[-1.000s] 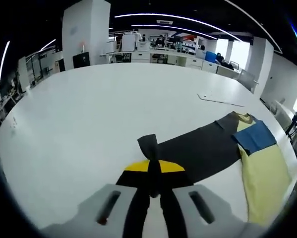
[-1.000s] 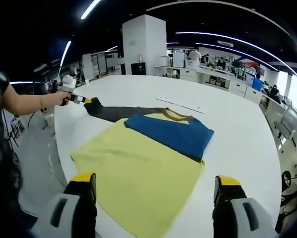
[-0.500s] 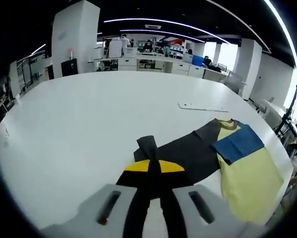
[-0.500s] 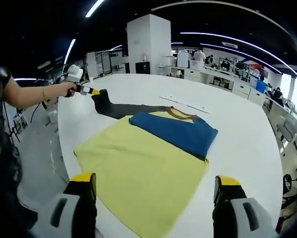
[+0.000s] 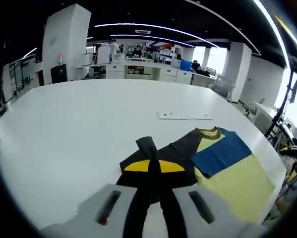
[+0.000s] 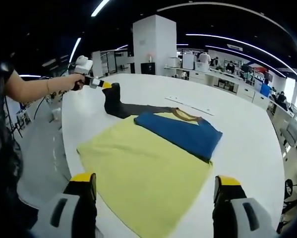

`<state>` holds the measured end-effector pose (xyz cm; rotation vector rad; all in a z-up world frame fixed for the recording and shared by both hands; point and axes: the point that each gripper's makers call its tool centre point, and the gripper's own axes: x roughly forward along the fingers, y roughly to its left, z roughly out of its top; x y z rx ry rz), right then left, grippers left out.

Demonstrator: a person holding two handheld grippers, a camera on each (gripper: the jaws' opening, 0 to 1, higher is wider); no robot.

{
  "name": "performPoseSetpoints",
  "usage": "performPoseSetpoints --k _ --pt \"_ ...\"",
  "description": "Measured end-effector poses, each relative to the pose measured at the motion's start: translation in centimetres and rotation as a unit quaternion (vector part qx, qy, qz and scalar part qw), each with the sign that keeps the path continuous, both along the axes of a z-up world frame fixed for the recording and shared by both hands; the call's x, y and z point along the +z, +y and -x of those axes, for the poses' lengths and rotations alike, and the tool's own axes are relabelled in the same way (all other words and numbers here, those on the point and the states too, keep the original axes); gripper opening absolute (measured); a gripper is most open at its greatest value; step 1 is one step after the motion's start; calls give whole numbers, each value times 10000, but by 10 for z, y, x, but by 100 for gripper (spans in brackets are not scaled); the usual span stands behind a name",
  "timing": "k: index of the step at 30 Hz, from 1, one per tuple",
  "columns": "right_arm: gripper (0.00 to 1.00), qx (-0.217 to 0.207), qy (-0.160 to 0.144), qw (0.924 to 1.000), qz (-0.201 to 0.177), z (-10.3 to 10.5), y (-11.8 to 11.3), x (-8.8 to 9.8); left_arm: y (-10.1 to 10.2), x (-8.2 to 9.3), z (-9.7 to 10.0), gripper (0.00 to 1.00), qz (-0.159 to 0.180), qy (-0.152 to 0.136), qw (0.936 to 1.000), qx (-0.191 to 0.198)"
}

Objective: Fold the garment on the visible template until the final outline fits inside the template.

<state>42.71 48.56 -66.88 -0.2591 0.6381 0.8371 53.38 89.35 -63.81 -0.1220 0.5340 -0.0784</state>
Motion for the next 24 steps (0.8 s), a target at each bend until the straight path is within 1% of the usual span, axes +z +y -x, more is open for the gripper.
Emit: performPoseSetpoints --k 13,16,20,24 --pt "99 89 2 10000 -25 -1 1 0 -39 27 -23 1 34 -210 9992 -333" --pt "99 118 10 9999 -14 -1 2 -1 -52 32 -27 1 28 -241 9986 -466" --pt "99 138 20 9999 -28 0 3 -2 -66 36 -32 1 63 -299 9978 -587" --pt "99 147 45 9999 -8 1 4 -4 -75 36 -35 1 119 -263 9977 -615"
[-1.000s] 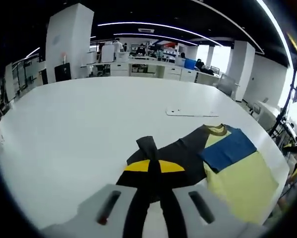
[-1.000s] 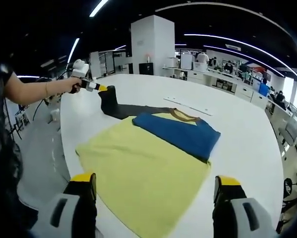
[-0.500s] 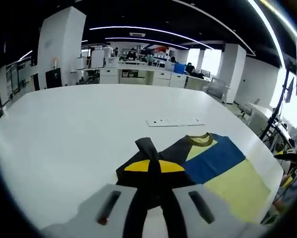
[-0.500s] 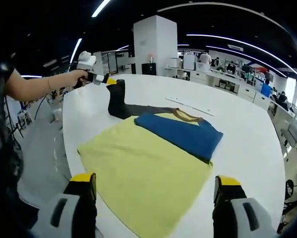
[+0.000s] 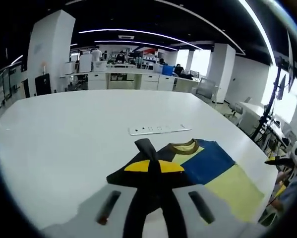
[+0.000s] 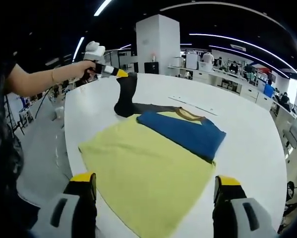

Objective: Fold the garment on the visible template until the final outline fits inside the template.

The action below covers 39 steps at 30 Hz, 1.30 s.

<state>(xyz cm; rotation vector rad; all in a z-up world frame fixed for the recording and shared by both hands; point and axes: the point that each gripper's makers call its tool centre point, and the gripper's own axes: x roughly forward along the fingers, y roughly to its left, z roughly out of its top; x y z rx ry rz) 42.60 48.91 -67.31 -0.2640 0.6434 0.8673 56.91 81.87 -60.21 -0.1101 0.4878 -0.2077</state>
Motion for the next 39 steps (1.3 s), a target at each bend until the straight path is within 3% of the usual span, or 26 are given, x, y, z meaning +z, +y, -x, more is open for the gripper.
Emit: performPoseSetpoints --k 19,26,39 --pt "99 38 50 9999 -127 1 9 -5 -57 24 -18 1 204 -202 9990 -349" --pt "99 17 98 9999 -131 3 7 -9 -79 25 -24 1 202 -206 9983 -497" --pt "99 200 203 9996 19 5 9 -15 -122 25 -40 1 512 -288 9957 -723"
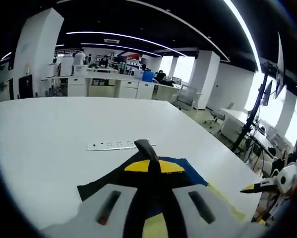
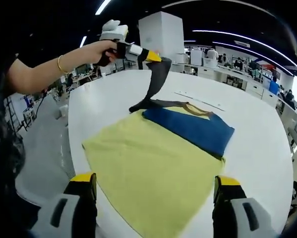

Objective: Fold the garment on the visible template until the final outline fits inside the template.

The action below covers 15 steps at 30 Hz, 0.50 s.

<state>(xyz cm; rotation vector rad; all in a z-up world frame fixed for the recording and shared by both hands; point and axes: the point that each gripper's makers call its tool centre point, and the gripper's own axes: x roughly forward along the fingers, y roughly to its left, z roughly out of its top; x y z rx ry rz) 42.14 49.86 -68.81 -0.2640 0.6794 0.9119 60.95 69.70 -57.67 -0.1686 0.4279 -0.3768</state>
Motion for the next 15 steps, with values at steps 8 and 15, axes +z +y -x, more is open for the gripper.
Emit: performPoseSetpoints --k 8,15 --pt "99 -42 -33 10000 -19 -3 0 0 -31 -8 -5 1 30 47 9997 -222" --pt "99 -61 20 10000 -44 0 -1 -4 -61 -11 -11 1 35 9 9991 -431"
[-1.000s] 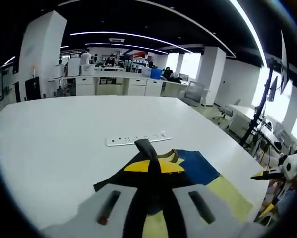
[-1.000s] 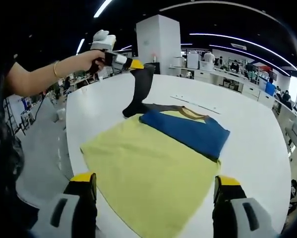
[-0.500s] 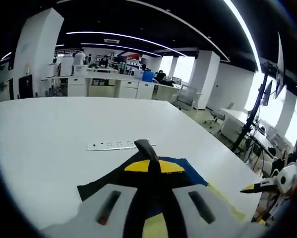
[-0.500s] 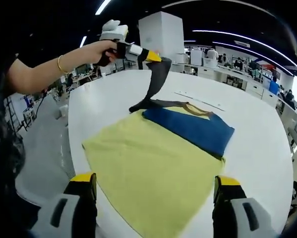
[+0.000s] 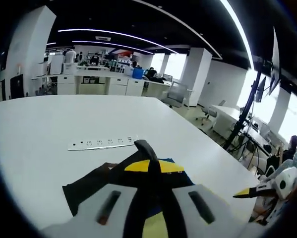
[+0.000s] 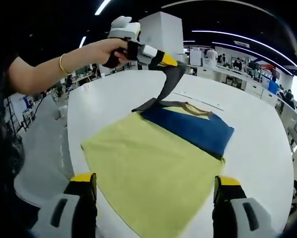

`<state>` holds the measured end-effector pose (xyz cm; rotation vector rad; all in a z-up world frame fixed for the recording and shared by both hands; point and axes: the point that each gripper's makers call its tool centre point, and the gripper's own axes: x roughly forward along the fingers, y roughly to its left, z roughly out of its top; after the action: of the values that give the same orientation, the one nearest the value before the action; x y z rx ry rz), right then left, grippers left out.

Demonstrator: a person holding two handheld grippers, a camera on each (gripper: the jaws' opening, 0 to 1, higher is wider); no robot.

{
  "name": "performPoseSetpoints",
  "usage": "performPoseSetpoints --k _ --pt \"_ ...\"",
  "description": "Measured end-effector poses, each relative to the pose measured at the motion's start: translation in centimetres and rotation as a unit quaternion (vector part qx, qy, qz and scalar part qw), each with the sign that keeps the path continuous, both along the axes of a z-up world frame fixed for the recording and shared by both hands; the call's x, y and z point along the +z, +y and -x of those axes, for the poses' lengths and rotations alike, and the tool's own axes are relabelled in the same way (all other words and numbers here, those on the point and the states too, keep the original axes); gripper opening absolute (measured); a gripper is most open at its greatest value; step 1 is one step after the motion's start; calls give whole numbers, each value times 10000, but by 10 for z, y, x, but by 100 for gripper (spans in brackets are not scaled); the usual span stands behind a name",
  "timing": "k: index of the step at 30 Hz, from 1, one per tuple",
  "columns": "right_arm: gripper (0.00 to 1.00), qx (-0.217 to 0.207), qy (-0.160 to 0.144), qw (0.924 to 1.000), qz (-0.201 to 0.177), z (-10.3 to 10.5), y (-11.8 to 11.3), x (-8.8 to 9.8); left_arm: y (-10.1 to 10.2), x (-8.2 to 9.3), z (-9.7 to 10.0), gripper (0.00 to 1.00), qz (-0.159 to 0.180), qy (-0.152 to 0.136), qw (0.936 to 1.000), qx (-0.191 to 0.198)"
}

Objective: Fold the garment on the visible template until the final outline fits inside the template.

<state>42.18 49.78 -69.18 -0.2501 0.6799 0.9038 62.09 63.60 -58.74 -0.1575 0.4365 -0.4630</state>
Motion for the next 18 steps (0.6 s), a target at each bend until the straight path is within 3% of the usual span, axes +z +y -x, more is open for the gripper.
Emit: performPoseSetpoints --k 4,11,18 --pt "99 -54 74 9999 48 0 -3 -4 -13 -1 -2 1 131 -10 9998 -119" --pt "99 -104 137 9998 53 -1 -5 -8 -34 -15 -3 1 6 131 9994 -314" --pt "99 -83 170 9998 70 -2 -2 -11 -53 -15 -2 1 -38 49 9985 -549"
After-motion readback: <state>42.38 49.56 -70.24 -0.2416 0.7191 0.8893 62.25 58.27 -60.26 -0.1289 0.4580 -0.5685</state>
